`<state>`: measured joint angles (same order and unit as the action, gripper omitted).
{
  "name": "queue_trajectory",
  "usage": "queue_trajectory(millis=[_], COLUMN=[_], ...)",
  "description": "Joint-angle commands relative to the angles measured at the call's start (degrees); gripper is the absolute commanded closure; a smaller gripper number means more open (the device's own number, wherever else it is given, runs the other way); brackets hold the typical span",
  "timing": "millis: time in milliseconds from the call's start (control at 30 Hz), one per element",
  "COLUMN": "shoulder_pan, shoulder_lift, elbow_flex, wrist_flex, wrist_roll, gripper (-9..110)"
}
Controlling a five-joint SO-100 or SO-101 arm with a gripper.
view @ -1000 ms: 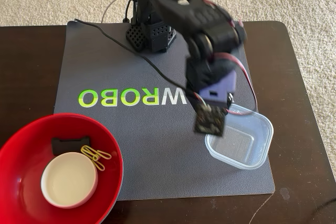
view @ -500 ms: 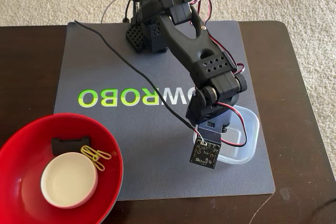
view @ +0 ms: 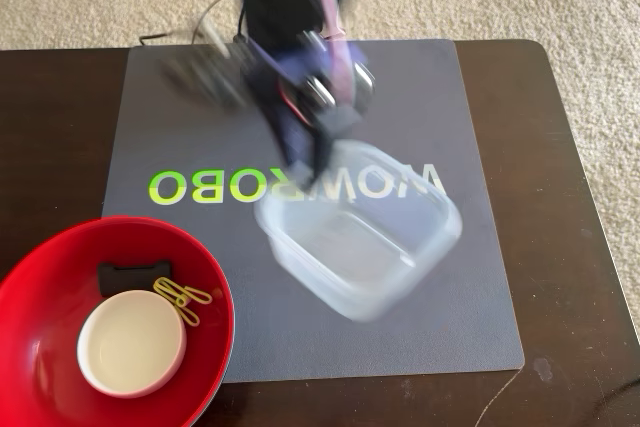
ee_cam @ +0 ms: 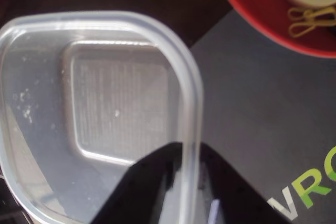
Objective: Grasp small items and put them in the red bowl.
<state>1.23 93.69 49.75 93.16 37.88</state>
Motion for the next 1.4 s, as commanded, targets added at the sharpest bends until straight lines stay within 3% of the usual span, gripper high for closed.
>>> queue_trajectory(millis=[0,200,433,533,667,867,1133,1267,1367], shoulder_pan=[16.9,34.3,34.5,33.1,30.4,25.8,20.4,19.9,17.8], shoulder_lift=[0.1,-20.5,-41.0,-41.7,-39.6,-24.6,15.5,36.7,56.1], elbow_flex=[-1.8,-9.7,-29.4,-31.0,-31.0,-29.9,1.5,30.2,54.7], wrist_flex=[-1.2,-5.6,-4.7,-4.6,-1.9,4.6,4.0,-1.7,-13.0], wrist_roll=[0.6,3.2,4.8,5.0,5.6,2.4,-10.6,-14.4,-13.6], gripper=[101,101,100,94,75,70,71,82,82])
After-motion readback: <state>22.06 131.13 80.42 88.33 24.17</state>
